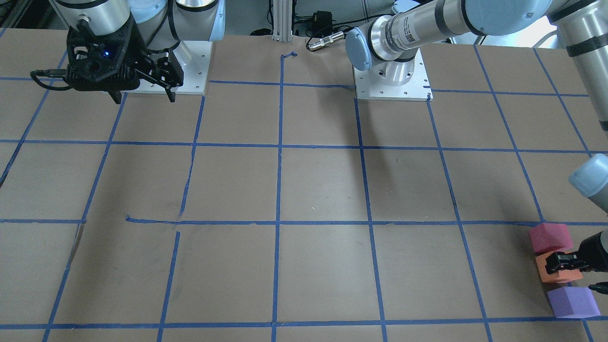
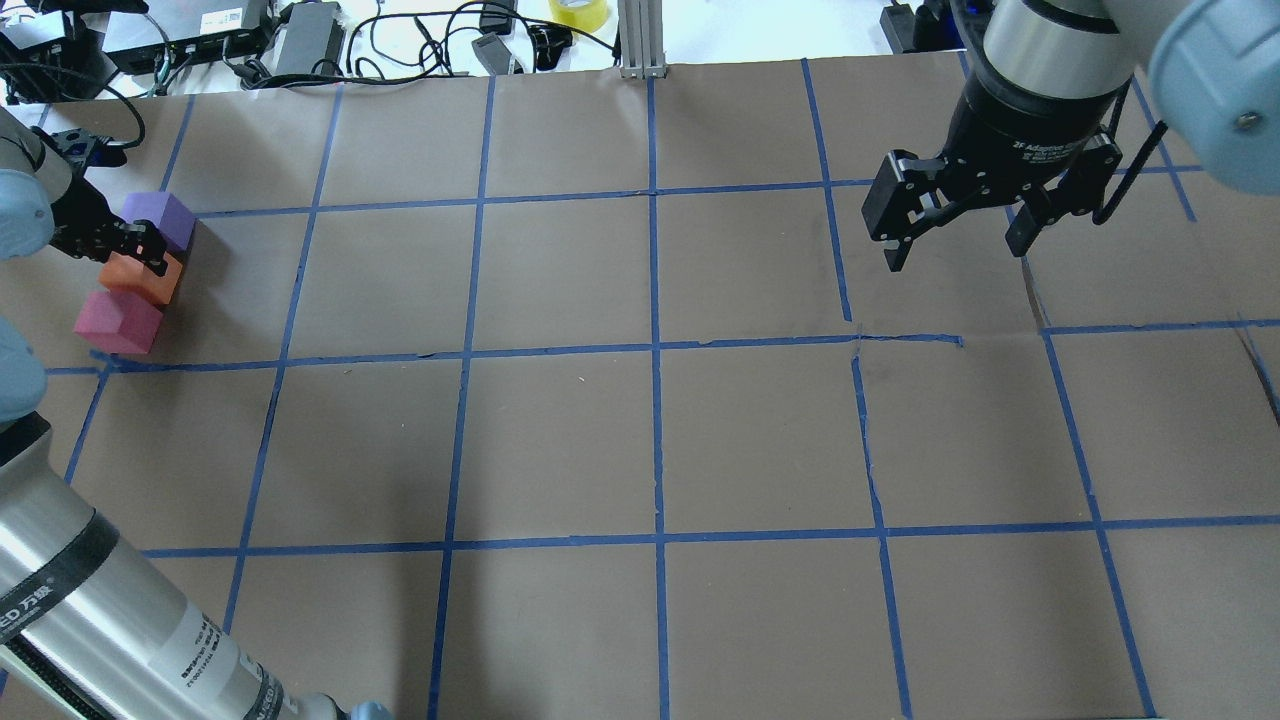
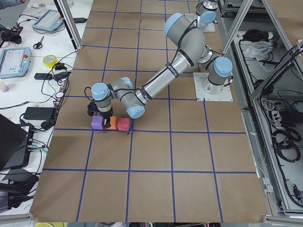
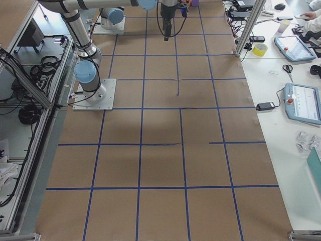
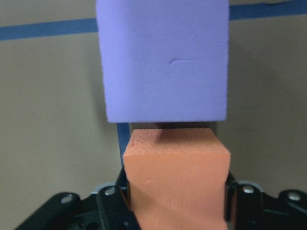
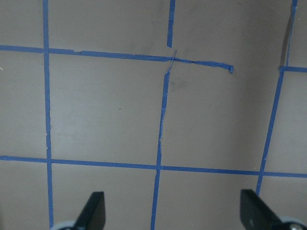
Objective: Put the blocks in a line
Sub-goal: 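Lower the orange cube between the purple and pink cubes with the left gripper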
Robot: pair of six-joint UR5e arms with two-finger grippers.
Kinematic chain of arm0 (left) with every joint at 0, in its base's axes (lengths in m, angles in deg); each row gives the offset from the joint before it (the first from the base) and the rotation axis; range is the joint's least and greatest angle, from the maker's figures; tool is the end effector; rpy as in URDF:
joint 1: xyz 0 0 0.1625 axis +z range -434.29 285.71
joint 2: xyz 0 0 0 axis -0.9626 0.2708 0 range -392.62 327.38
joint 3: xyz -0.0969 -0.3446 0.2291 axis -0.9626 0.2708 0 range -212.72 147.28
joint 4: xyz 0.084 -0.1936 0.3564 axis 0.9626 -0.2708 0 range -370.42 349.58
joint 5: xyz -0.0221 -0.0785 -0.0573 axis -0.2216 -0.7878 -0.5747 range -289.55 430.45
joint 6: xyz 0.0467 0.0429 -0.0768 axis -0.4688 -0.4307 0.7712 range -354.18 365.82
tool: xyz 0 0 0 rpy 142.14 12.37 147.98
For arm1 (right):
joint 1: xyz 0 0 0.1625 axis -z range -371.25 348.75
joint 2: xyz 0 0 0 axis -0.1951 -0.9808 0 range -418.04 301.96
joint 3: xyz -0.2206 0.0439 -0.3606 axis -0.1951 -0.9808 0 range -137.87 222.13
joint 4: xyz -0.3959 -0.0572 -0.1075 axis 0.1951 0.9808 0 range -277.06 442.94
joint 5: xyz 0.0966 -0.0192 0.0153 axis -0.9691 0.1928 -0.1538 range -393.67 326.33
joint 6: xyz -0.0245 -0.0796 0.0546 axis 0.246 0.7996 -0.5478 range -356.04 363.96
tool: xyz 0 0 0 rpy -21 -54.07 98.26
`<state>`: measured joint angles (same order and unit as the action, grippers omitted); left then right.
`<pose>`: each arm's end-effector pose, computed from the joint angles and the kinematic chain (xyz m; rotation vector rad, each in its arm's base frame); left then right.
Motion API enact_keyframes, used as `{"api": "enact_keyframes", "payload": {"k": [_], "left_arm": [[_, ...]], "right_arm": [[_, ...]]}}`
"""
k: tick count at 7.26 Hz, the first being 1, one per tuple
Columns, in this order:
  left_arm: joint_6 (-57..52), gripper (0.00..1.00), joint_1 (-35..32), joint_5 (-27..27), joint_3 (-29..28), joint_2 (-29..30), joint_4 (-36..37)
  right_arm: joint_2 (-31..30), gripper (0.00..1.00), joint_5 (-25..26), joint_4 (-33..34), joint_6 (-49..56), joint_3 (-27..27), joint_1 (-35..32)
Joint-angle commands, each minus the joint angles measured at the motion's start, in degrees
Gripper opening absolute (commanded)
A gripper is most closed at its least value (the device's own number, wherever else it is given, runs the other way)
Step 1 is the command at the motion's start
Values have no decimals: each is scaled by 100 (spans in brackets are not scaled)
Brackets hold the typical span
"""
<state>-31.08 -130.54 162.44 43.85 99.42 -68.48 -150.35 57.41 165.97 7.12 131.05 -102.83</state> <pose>0.2999 -0.6826 0.1968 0.0831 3.0782 -0.0421 0.1442 -0.4639 0.5048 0.1300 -3.1193 -0.0979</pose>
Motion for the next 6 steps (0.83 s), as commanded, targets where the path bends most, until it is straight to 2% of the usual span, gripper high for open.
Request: {"api": "enact_keyframes", "payload": {"k": [1, 5, 6], "left_arm": [[-10, 0, 27, -5, 24, 6, 74], [-160, 0, 27, -5, 85, 15, 154], [-177, 76, 27, 12, 51, 15, 145]], "right_arm": [[-33, 100, 15, -6, 18, 2, 0], [-24, 100, -107, 2, -61, -41, 0], [-6, 100, -107, 29, -52, -41, 0]]}}
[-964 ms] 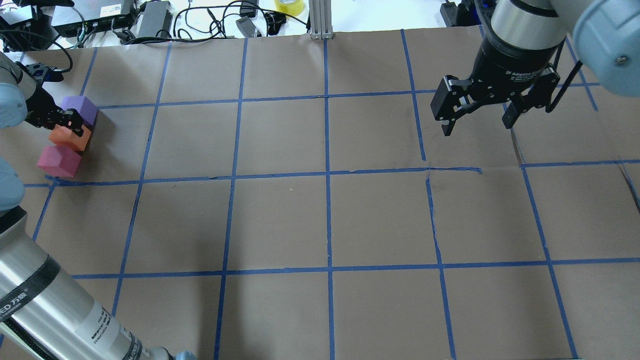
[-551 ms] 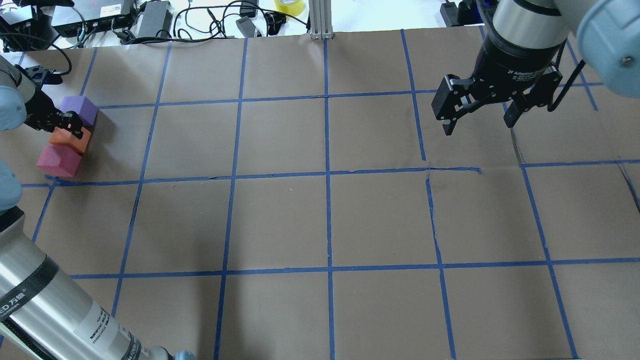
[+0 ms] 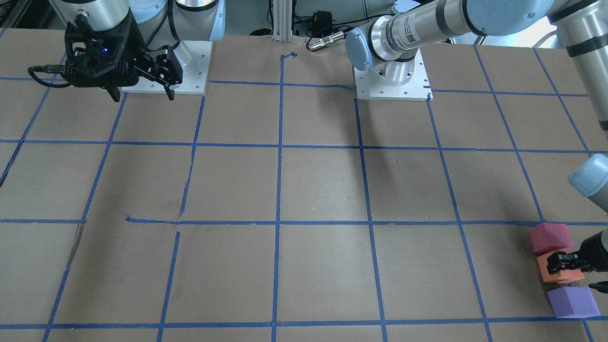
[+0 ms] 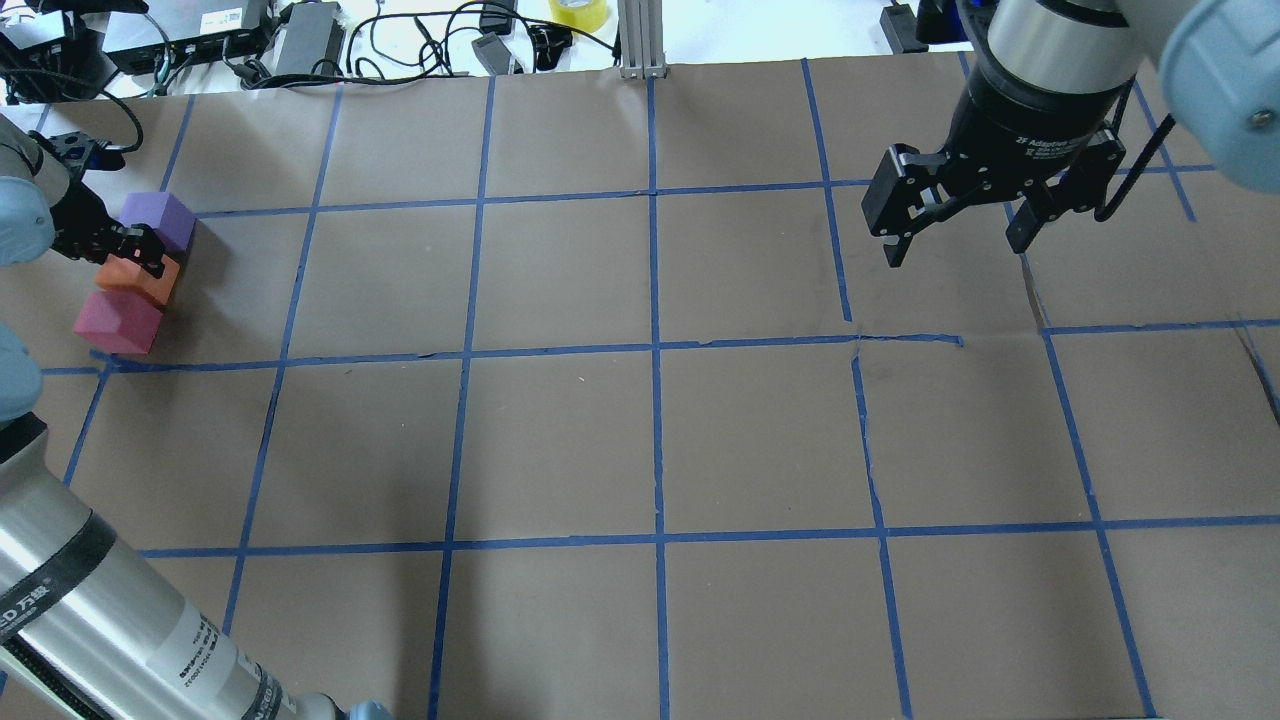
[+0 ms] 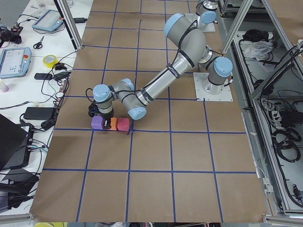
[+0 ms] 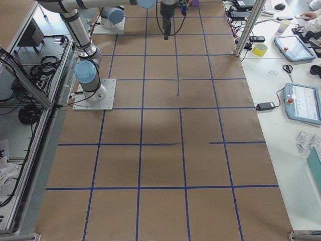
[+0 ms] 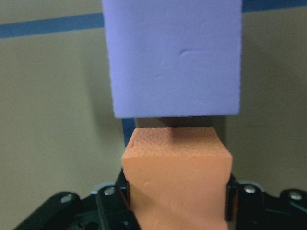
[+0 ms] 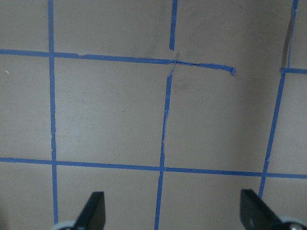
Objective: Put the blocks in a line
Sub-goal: 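Open the left gripper and lift it off the orange cube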
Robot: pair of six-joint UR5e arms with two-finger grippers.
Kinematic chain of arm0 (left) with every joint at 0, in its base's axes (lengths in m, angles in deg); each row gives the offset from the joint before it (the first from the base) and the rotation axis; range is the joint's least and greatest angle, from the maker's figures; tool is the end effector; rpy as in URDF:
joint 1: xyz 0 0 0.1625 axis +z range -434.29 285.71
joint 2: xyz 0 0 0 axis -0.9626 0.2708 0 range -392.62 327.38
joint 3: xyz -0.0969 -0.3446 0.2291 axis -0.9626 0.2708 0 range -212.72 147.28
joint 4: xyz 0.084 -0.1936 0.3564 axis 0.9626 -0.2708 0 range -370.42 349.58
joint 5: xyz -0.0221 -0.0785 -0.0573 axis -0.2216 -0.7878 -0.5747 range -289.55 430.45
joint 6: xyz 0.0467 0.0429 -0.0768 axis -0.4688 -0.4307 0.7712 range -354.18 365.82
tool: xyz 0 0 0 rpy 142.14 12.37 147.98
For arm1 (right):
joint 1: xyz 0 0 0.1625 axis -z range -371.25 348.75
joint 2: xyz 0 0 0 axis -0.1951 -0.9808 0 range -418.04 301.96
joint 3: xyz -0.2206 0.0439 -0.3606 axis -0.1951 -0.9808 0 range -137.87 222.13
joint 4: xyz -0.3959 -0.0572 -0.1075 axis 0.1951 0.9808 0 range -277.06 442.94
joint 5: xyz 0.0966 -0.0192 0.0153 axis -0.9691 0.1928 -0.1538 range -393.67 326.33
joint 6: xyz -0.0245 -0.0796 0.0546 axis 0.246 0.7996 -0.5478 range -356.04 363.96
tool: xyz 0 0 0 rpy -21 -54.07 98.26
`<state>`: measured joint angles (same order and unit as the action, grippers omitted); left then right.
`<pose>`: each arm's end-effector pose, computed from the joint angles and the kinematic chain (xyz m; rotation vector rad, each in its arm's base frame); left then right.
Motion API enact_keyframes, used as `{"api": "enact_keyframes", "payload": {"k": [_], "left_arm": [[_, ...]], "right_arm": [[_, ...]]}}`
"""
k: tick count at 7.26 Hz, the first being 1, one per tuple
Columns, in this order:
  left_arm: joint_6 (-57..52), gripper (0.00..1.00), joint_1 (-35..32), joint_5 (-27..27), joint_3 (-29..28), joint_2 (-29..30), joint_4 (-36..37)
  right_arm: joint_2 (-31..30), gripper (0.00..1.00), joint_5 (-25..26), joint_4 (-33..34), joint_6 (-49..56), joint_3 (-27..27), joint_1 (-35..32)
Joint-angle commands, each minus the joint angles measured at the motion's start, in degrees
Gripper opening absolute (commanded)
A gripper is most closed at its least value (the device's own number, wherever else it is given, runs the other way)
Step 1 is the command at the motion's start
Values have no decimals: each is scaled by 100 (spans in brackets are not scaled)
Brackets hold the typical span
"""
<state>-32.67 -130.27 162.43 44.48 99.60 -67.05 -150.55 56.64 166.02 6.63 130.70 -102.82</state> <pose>0.3027 -0.6806 0.1922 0.1180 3.0702 -0.0540 0.1455 -0.4632 0.5094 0.1161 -3.1334 -0.0816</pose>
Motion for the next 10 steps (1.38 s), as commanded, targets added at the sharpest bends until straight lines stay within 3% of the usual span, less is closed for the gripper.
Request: {"api": "enact_keyframes", "payload": {"k": [1, 3, 5, 8, 10], "left_arm": [[-54, 100, 8, 57, 23, -12, 3], [-37, 100, 8, 92, -12, -169, -6], [-45, 100, -123, 23, -3, -711, -390], [95, 100, -290, -4, -65, -2186, -2302], [891, 100, -728, 4, 31, -3101, -3280]], "right_arm": [[22, 100, 4, 67, 23, -50, 25], [-4, 100, 40, 59, 49, -51, 17], [-4, 100, 83, 68, -12, -7, 25], [-22, 100, 84, 33, -3, -7, 34], [-57, 100, 66, 23, -3, 2, 34]]}}
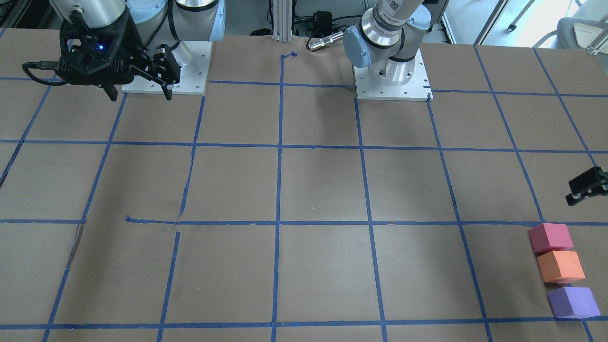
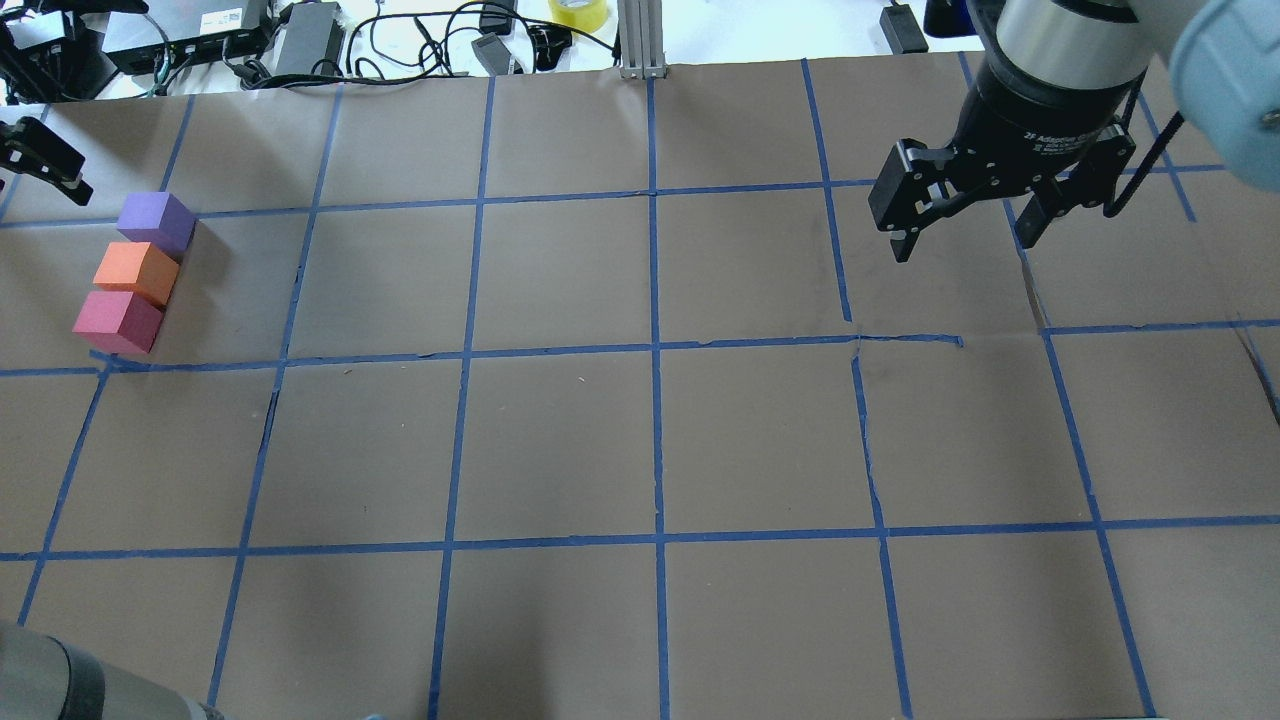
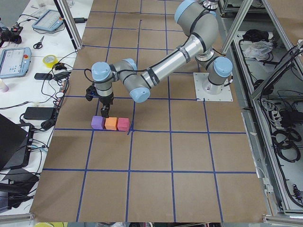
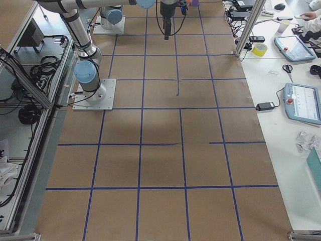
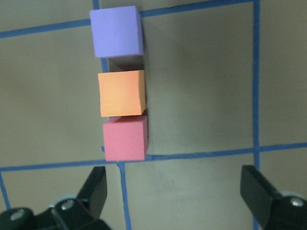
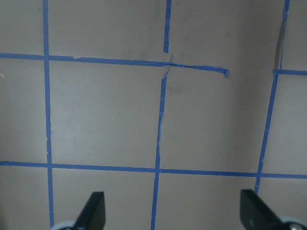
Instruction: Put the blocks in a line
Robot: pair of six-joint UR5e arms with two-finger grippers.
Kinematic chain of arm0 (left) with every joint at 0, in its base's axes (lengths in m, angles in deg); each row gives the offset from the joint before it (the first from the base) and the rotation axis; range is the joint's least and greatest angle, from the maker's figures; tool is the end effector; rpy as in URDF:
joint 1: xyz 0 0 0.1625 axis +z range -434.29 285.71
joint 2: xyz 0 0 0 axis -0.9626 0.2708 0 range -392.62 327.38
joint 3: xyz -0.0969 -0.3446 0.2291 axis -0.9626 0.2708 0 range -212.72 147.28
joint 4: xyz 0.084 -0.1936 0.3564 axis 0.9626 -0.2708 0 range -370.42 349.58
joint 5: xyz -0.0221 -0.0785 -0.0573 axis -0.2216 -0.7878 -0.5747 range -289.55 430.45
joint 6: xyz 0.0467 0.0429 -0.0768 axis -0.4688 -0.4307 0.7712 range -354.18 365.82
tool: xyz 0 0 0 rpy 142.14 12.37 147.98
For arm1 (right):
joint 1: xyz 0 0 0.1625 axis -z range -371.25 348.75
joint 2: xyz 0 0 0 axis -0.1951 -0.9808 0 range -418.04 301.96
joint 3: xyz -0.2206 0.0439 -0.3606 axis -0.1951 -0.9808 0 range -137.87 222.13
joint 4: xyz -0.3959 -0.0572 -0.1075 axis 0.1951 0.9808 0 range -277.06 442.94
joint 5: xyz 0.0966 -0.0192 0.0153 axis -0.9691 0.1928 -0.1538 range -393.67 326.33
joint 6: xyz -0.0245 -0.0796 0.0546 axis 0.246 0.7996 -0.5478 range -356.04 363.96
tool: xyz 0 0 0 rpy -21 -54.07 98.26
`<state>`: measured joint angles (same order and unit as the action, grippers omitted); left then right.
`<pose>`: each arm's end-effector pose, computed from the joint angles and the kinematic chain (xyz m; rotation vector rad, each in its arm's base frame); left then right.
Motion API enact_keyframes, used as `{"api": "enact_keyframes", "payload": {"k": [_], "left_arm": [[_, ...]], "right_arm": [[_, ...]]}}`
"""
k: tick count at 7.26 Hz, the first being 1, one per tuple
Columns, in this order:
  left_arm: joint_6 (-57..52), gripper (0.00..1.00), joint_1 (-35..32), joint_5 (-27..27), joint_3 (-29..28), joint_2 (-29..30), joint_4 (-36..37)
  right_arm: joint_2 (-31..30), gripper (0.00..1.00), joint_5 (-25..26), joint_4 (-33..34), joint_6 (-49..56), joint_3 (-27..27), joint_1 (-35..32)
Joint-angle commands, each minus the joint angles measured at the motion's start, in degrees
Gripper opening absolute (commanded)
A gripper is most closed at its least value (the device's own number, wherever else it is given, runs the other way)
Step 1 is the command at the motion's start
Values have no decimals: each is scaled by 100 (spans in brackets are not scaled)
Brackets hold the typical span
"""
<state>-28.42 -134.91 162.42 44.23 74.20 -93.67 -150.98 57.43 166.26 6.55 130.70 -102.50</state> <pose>0.1905 -0.6031 0.4493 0.1295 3.0820 -0.0402 0.1414 -0.4619 0.5134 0.1051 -3.1204 -0.0633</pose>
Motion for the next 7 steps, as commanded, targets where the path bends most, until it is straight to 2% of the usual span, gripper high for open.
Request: {"api": "enact_keyframes", "payload": {"k": [1, 3, 5, 6, 7], "left_arm": [[792, 100, -458, 14, 231, -983, -883], [1869, 100, -1018, 75, 907, -1591, -912], [3511, 100, -2351, 76, 945, -1507, -877], [3694, 100, -2984, 75, 953, -1428, -659], [3713, 100, -3374, 93, 1032, -1392, -126]], "right_arm": [[-14, 100, -13, 17, 5, 3, 2], [-22, 100, -13, 35, -4, 3, 2], [-84, 100, -75, 52, -4, 3, -7], [-93, 100, -49, 52, -13, -6, 2], [-145, 100, -49, 78, -22, 2, -7]]}}
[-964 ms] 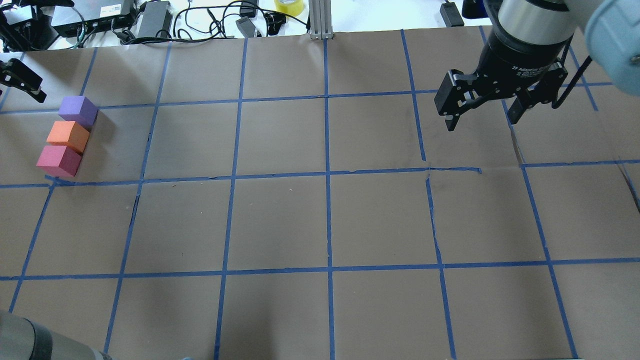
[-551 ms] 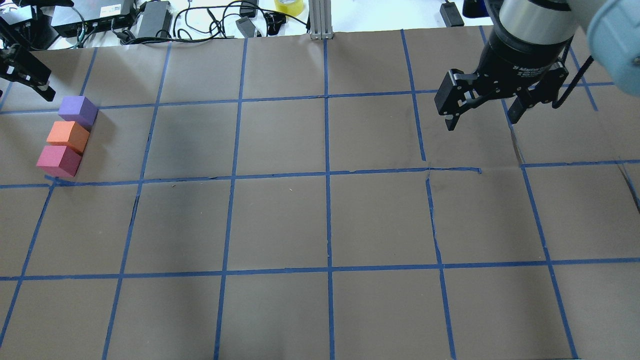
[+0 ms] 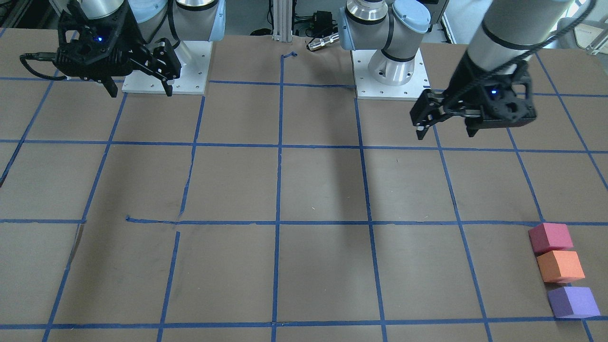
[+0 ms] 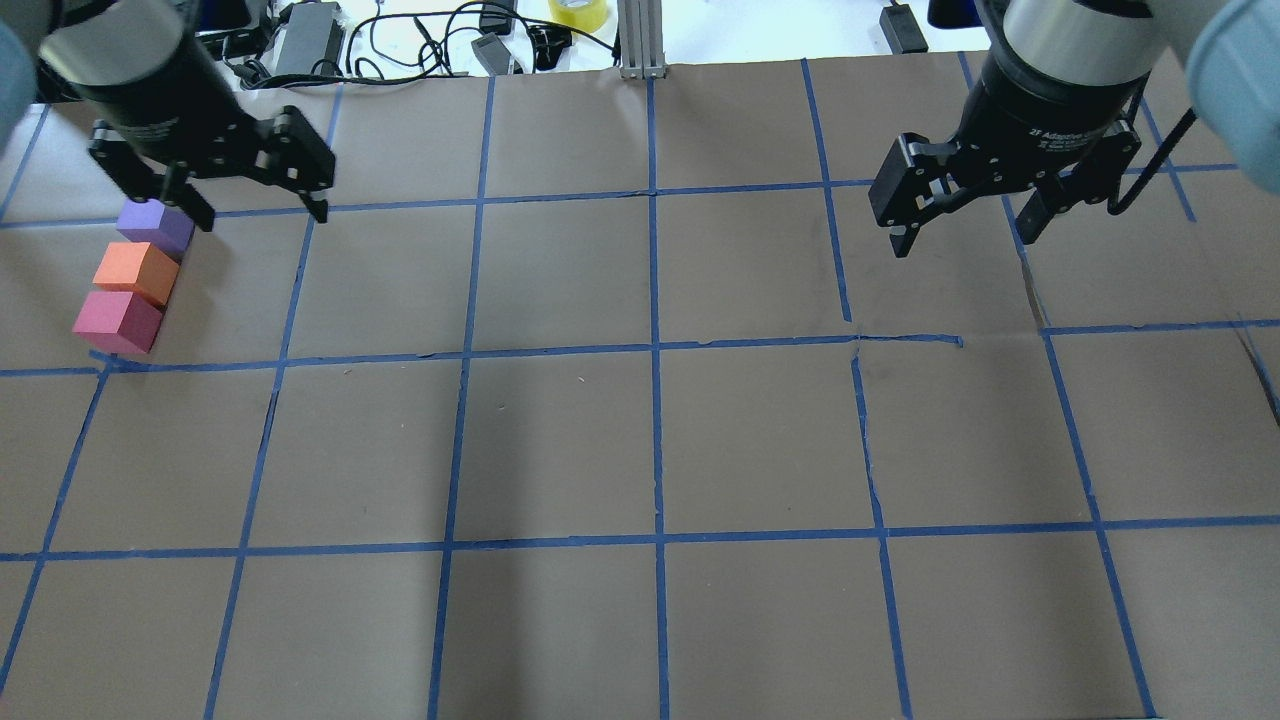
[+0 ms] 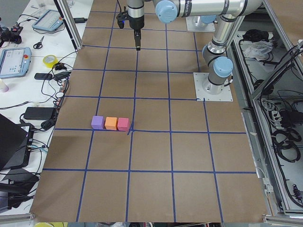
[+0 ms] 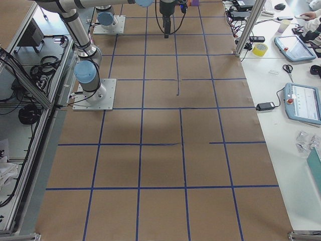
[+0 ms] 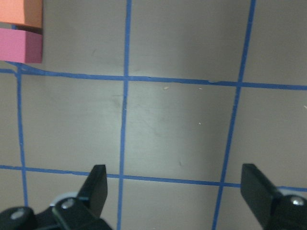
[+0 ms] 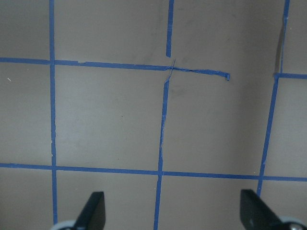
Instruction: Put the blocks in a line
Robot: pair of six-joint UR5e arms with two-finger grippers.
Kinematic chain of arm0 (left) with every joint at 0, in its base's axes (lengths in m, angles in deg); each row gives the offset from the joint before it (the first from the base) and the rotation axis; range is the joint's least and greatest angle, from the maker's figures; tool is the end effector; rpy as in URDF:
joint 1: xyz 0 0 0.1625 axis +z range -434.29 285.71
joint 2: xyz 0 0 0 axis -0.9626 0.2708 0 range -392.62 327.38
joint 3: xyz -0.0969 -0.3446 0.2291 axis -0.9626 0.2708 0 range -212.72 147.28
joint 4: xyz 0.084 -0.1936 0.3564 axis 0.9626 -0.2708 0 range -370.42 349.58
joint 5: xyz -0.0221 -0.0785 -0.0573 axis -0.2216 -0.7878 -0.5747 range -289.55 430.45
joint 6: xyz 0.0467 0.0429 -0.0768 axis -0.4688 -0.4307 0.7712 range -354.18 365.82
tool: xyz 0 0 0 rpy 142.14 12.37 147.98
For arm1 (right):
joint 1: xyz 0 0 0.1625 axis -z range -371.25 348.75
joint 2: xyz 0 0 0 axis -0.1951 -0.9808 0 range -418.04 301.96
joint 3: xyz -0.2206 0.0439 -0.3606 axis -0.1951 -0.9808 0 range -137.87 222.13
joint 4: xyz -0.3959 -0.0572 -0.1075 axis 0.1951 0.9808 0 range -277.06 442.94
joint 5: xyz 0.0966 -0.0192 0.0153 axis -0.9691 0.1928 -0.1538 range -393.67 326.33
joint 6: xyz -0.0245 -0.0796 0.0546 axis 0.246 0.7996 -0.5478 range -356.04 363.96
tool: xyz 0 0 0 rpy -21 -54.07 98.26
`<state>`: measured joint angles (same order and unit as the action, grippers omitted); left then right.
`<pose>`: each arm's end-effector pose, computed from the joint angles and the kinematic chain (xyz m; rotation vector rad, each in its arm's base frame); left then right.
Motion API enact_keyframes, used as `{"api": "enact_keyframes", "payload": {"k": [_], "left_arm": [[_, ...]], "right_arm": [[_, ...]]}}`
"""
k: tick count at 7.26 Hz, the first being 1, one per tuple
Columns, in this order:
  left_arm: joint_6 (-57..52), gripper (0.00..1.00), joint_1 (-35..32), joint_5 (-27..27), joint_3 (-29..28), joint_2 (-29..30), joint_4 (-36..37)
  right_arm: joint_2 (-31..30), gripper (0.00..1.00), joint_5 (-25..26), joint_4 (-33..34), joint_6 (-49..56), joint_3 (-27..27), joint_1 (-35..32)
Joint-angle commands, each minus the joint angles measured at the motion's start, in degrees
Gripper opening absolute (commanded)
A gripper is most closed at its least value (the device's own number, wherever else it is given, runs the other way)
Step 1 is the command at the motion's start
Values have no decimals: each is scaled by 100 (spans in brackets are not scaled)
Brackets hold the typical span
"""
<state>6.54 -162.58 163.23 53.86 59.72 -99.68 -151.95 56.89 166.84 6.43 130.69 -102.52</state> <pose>-0.1132 -0.5158 0.4983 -0.0667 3.0917 -0.0484 0.1424 -0.4568 0.5222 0.1022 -3.1302 -0.0206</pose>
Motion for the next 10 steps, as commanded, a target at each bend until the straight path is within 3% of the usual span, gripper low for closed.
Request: {"api": "enact_keyframes", "payload": {"k": [1, 4, 6, 10], "left_arm": [[217, 100, -619, -40, 69, 48, 515], [147, 100, -365, -120, -45, -49, 612], [121, 100, -390, -85, -221, -136, 97], [121, 100, -320, -102, -221, -251, 49]], "right_arm": [[-48, 100, 5, 21, -9, 3, -5], [-153, 100, 48, 116, 17, -6, -5], [-154, 100, 32, 161, 8, 12, 4], [-154, 100, 67, 144, 43, 20, 4]]}}
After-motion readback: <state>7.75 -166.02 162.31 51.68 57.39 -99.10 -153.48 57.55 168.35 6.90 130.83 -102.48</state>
